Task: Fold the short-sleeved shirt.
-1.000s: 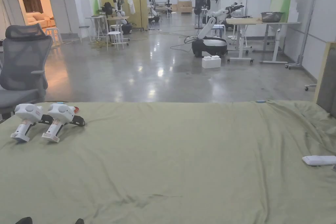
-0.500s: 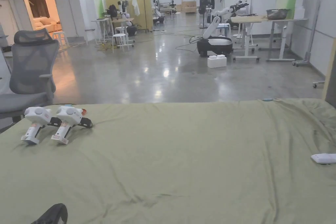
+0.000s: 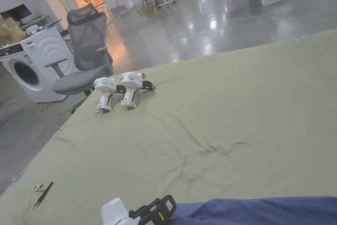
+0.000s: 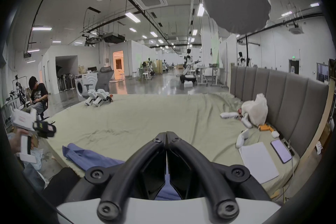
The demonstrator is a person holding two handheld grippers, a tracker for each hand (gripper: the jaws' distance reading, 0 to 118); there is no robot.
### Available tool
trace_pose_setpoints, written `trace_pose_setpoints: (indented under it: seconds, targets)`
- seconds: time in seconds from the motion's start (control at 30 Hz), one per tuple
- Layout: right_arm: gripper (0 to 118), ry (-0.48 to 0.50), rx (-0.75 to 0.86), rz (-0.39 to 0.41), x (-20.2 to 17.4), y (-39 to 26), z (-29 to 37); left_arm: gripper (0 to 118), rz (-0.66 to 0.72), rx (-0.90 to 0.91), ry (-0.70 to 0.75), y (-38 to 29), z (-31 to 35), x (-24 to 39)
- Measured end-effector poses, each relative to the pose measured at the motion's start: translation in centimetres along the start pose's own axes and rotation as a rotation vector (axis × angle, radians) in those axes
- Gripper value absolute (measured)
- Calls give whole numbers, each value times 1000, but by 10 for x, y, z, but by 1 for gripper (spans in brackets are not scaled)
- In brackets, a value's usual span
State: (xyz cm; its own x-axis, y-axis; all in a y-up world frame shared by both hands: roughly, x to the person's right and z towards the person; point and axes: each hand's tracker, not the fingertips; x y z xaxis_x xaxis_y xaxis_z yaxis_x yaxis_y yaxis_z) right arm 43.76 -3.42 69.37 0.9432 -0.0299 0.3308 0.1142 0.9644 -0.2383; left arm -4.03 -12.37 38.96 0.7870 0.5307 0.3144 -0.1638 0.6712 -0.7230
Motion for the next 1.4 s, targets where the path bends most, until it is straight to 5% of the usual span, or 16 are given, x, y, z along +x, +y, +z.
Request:
trace_pose_setpoints:
  seconds: [0.3,0.43,0.5,0.63,0.83,1.0,1.07,1.27,1.4]
  targets:
    - [0,-38,-149,-1,-2,-16,-11,78,414,-107,-30,-23,-92,-105]
    - [0,-27,-174,-82,0,-22,-15,45,579,-127,-193,-29,-106,-106]
    - [0,-34,-177,-82,-2,-21,-15,23,559,-197,-153,-38,-118,-101]
    - [0,-39,-158,-57,-4,-15,-6,8,581,-91,-146,-36,-104,-102]
    - [0,-52,-150,-96,6,-11,0,7,403,48,-103,24,-44,-92]
    - [0,-43,-141,-134,11,-16,3,7,86,143,95,81,10,-63]
    - [0,-33,-145,-167,12,-20,2,7,21,126,50,82,13,-33]
    - [0,-12,-118,-213,11,-24,12,8,-51,-30,-111,20,-57,66]
    - [0,-24,-113,-197,18,-24,26,8,-182,-174,-69,-39,-123,119]
